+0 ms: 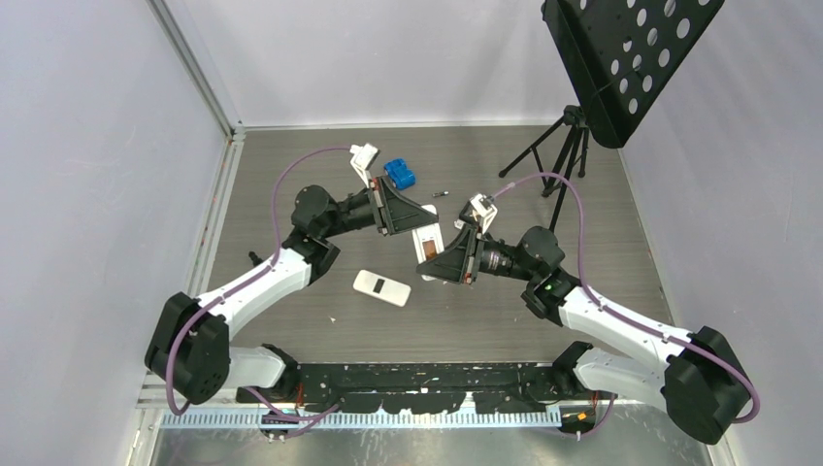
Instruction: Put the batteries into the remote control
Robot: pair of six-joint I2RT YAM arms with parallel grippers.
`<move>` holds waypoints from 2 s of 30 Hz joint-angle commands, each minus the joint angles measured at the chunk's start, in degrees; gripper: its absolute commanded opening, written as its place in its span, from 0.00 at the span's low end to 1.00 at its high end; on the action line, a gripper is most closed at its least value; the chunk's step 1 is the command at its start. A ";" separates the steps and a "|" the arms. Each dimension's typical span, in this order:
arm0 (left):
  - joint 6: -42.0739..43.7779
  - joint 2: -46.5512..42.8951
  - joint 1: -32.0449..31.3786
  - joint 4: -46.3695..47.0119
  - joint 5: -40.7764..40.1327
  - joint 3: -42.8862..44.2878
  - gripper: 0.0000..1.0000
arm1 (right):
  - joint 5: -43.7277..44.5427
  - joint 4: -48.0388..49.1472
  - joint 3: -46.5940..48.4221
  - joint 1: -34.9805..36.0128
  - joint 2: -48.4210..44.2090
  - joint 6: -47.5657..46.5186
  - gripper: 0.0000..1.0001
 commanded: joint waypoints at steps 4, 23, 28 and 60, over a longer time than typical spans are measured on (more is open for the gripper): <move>15.78 -5.91 0.41 -17.88 -6.29 1.75 0.00 | 11.58 -9.84 2.05 -0.56 -4.32 -6.10 0.85; 41.76 -22.61 0.43 -39.39 -33.31 -8.77 0.00 | 61.30 -66.87 24.00 -0.66 20.09 -0.27 0.44; 40.64 -21.71 0.48 -38.39 -31.68 -9.73 0.00 | 63.97 -67.76 28.42 -0.57 29.25 0.32 0.43; 35.34 -17.88 0.51 -42.84 -30.22 -6.71 0.00 | 70.07 -59.76 30.36 5.13 36.00 -6.92 0.07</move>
